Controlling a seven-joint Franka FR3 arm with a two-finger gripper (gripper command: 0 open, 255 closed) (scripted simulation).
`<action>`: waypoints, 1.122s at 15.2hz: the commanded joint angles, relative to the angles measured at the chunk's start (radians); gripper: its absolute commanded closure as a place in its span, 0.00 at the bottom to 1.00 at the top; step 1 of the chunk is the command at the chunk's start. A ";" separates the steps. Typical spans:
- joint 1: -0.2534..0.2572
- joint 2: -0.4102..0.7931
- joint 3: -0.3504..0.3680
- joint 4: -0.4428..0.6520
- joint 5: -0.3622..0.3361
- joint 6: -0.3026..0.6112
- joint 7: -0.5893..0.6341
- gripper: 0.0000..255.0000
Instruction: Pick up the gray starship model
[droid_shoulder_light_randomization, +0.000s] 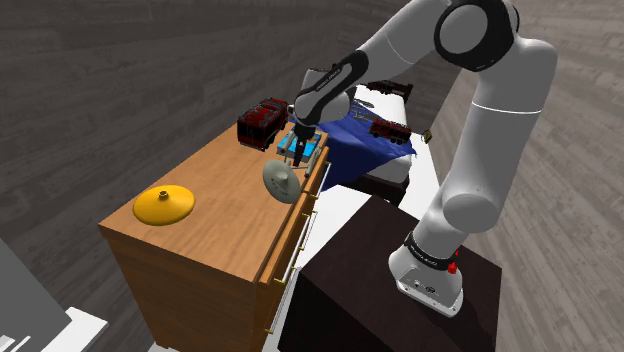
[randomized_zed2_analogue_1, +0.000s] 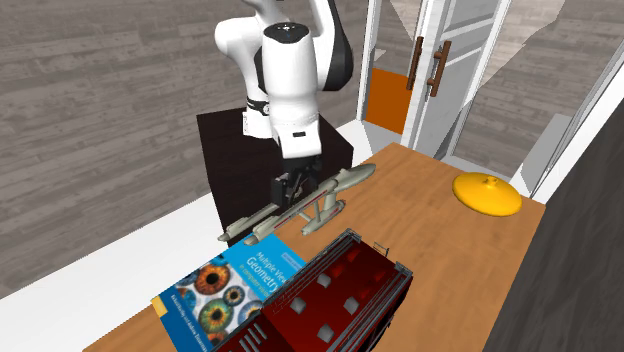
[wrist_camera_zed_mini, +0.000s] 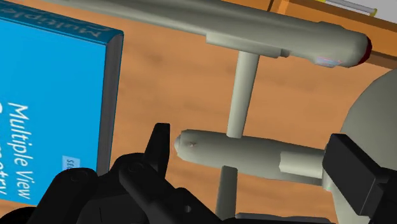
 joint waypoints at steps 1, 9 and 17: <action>-0.003 0.026 0.006 0.002 0.012 0.024 -0.011 0.00; -0.011 0.079 0.018 0.001 0.037 0.077 -0.030 1.00; -0.012 0.081 0.019 0.003 0.038 0.077 -0.031 1.00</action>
